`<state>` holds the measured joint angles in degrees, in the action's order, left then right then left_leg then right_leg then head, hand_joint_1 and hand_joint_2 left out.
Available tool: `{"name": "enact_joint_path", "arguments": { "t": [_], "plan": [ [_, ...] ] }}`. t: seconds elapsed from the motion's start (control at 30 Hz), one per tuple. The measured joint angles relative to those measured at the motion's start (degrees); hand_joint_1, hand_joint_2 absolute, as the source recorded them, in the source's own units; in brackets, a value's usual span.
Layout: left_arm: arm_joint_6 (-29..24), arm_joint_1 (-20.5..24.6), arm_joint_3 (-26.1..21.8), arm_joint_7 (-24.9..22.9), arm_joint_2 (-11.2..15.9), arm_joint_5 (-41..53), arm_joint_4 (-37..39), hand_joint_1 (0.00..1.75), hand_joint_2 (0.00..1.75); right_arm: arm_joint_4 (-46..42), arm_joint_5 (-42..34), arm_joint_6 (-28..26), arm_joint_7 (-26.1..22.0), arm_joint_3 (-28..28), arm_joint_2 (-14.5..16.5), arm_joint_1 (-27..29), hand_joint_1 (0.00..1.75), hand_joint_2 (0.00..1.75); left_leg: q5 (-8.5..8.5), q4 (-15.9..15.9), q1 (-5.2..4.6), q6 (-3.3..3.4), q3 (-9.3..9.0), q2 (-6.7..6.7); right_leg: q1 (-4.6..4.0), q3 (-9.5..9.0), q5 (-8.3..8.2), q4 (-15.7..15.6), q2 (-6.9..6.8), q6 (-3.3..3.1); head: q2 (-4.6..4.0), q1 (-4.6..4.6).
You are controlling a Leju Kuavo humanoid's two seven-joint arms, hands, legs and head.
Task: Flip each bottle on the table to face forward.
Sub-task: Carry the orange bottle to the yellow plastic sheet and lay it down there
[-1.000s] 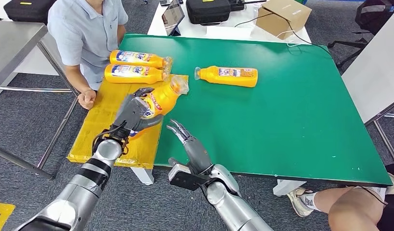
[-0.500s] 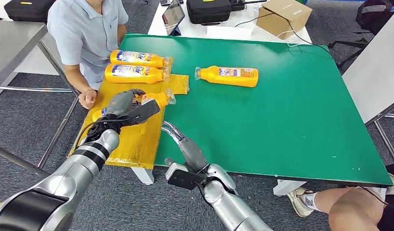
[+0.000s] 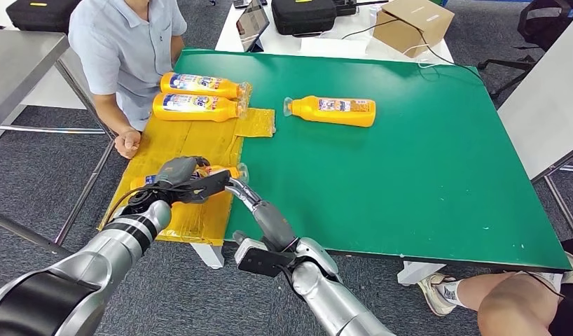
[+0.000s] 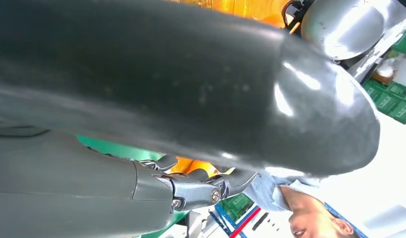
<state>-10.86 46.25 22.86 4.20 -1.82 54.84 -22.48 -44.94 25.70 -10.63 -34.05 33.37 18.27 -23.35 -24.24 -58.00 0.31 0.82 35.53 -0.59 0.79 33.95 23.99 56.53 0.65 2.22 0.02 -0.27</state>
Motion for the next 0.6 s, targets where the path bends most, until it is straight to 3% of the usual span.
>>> {"name": "enact_joint_path", "arguments": {
  "t": [0.17,0.2,0.3,0.33,0.4,0.6],
  "plan": [
    [0.0,0.2,0.3,0.0,0.0,0.1,0.6,1.75,1.75,0.0,0.0,0.0,0.0,0.0,0.0,0.0,0.0,0.0,0.0,0.0,0.0,0.0,-0.01,0.0,0.0,-0.01,0.0,0.0,0.0,0.0,0.0,0.0],
    [0.2,0.3,0.4,0.0,0.0,-0.1,0.7,1.54,1.75,0.0,0.0,0.0,0.0,0.1,0.1,0.0,0.0,0.0,0.0,0.0,0.0,0.0,-0.01,0.0,0.0,-0.01,0.0,0.0,0.0,0.0,0.0,0.0],
    [2.3,0.5,0.3,0.4,0.0,-1.8,1.0,0.33,1.75,0.0,-0.1,0.1,0.0,0.1,0.1,0.0,0.0,0.0,0.0,0.0,0.0,0.0,-0.01,0.0,0.0,-0.01,0.0,0.0,0.0,0.0,0.0,-0.01],
    [3.3,0.5,0.0,1.0,0.0,-2.7,1.1,0.1,1.75,0.0,-0.1,0.2,0.0,0.2,0.1,0.0,0.0,0.0,0.0,0.0,0.0,0.0,-0.01,0.0,0.0,-0.02,0.0,0.0,0.0,0.0,0.0,-0.01],
    [4.7,0.3,-0.9,2.7,-0.1,-4.7,1.3,0.0,1.75,0.0,-0.3,0.2,-0.1,0.4,0.2,0.0,0.0,0.0,0.0,0.0,0.0,0.0,-0.01,0.0,0.0,-0.01,0.0,0.0,0.0,0.0,0.0,0.0],
    [10.6,0.1,-6.8,7.8,-0.4,-15.1,1.3,0.0,1.75,0.4,-0.8,-0.1,-0.7,1.0,0.4,-0.2,0.0,0.0,0.0,0.0,0.0,0.0,-0.02,0.0,0.0,-0.03,0.0,0.0,0.0,0.0,0.0,0.0]
  ]
}}
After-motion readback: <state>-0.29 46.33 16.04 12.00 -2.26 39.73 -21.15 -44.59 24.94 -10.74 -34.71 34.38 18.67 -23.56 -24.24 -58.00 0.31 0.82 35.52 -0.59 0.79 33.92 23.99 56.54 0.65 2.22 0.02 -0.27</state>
